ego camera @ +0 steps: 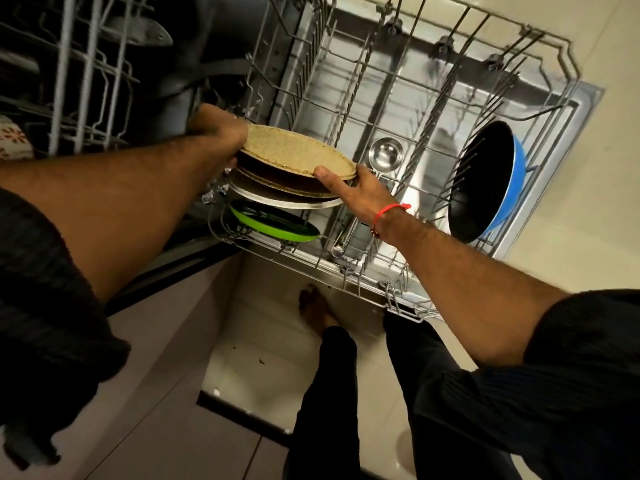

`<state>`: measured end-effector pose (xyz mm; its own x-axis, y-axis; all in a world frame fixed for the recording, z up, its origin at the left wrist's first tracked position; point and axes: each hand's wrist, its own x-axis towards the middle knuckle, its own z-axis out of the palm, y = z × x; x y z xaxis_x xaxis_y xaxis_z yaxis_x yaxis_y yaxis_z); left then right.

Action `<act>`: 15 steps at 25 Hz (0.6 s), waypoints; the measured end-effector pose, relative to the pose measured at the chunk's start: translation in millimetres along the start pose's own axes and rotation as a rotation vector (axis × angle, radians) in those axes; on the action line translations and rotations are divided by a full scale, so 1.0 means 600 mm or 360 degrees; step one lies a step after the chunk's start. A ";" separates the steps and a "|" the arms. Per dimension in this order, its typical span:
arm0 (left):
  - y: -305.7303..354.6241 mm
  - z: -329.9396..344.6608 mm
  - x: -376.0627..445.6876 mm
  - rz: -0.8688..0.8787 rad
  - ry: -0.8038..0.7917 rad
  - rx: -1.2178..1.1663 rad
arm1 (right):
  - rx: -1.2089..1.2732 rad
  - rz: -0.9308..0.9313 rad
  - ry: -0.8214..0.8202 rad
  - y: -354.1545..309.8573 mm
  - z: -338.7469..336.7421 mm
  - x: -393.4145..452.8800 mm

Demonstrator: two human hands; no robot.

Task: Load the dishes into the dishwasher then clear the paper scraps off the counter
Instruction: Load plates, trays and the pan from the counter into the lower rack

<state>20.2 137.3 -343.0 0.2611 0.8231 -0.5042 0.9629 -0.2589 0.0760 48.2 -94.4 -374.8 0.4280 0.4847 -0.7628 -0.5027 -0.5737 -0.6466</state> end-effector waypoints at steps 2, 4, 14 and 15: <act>0.004 -0.009 0.006 0.0027 -0.0055 -0.0084 | -0.0049 -0.0011 0.0022 -0.005 0.000 -0.010; 0.011 -0.017 0.013 -0.0088 0.0104 -0.0172 | -0.0129 -0.0033 0.0087 -0.013 0.003 -0.017; -0.013 -0.022 0.017 -0.0136 0.0175 -0.0272 | -0.0484 -0.0122 0.0260 -0.021 0.013 -0.034; -0.013 -0.025 0.018 -0.0109 0.0165 -0.0279 | -0.0580 -0.0139 0.0319 -0.021 0.016 -0.036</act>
<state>16.3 155.9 -336.5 0.1913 0.8857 -0.4230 0.9734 -0.1159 0.1976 38.1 -91.4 -350.2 0.6130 0.4246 -0.6663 -0.1751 -0.7493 -0.6386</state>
